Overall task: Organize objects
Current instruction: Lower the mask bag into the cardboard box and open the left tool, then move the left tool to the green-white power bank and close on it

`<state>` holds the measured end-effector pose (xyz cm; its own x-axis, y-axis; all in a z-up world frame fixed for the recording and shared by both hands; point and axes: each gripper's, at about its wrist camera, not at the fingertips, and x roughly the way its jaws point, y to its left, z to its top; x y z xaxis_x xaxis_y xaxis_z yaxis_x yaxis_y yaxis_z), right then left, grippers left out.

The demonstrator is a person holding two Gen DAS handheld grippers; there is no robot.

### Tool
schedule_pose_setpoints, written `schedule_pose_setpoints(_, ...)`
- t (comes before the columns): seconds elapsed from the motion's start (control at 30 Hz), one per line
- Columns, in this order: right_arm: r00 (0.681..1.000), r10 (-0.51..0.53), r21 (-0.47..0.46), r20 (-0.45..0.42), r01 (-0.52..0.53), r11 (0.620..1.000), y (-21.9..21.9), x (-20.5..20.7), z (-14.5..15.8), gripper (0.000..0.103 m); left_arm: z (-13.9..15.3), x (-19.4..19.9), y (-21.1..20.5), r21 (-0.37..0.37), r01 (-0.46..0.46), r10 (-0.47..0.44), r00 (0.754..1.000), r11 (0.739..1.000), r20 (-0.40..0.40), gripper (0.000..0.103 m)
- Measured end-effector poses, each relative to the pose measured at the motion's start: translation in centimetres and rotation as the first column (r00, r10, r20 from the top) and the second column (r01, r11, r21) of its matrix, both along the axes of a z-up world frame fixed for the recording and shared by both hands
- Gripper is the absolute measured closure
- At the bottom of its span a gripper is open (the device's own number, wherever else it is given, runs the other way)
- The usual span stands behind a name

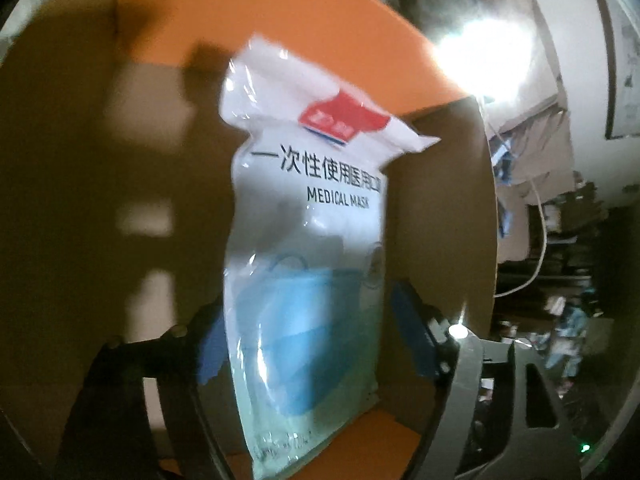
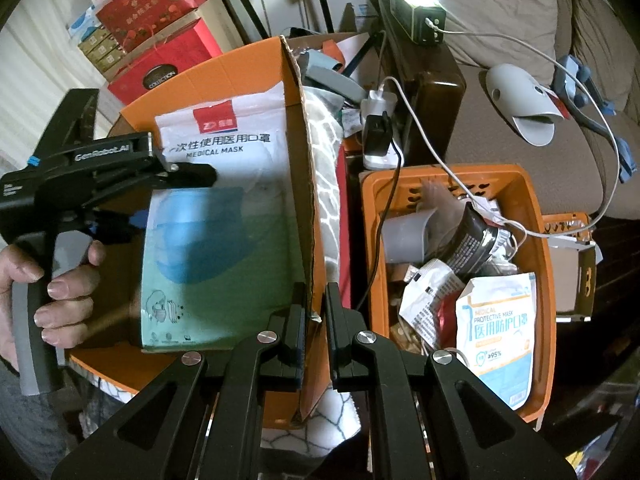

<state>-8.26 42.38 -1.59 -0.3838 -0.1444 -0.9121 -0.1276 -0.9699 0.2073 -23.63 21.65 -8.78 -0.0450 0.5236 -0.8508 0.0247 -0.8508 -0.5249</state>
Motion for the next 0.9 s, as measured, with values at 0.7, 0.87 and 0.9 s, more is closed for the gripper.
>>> schedule_pose_setpoints(0.7,1.0,-0.007,-0.001,0.003,0.007,1.0,-0.1,-0.1,0.2,0.095,12.4,5.7,-1.5,-0.232,0.198,-0.271,0.899,0.952,-0.345,0.005)
schedule_pose_setpoints(0.87,1.0,-0.006,0.001,0.003,0.006,1.0,-0.1,-0.1,0.2,0.095,13.8,6.2,-4.8,-0.29,0.188,-0.295,0.872,0.938,-0.39,0.004)
schedule_pose_setpoints(0.9,1.0,-0.006,0.001,0.003,0.006,1.0,-0.1,-0.1,0.2,0.095,14.2,6.4,-5.9,-0.3,0.187,-0.3,0.869,0.936,-0.393,0.004)
